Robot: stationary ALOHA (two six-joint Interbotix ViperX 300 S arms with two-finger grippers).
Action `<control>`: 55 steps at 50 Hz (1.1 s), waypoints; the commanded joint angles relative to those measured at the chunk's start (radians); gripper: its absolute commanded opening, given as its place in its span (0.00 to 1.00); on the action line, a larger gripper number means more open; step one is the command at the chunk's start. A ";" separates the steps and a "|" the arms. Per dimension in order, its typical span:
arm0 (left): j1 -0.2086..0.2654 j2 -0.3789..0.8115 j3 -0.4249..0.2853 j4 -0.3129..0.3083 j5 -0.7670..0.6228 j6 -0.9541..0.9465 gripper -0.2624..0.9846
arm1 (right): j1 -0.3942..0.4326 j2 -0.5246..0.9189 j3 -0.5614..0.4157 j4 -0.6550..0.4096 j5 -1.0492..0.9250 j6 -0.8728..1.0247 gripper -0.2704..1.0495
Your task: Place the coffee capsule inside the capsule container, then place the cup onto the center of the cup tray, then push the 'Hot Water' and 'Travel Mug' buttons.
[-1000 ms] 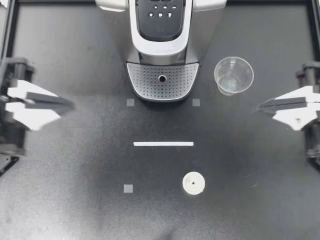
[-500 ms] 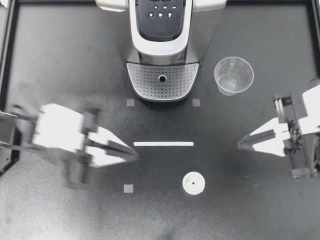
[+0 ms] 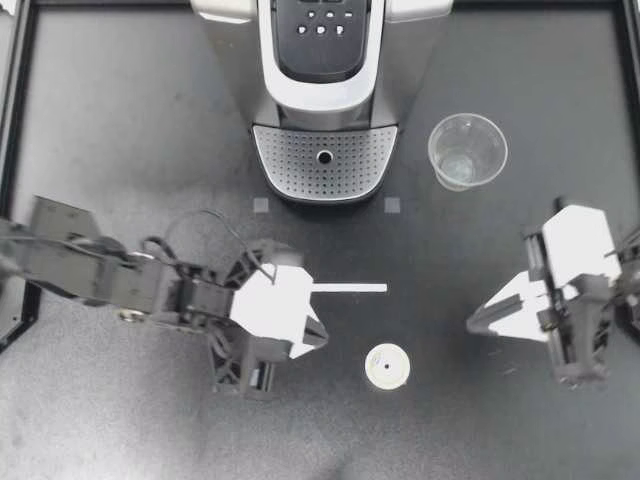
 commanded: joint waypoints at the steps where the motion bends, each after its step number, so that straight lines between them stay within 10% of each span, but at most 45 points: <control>1: -0.005 0.000 -0.029 0.002 -0.006 0.002 0.51 | 0.017 0.044 -0.037 0.002 -0.012 0.023 0.24; 12: -0.018 0.061 -0.054 0.000 -0.028 -0.018 0.87 | 0.040 0.195 -0.081 0.002 -0.015 0.052 0.24; 55: -0.023 0.218 -0.124 0.002 -0.141 -0.014 0.85 | 0.063 0.396 -0.206 0.002 0.026 0.055 0.24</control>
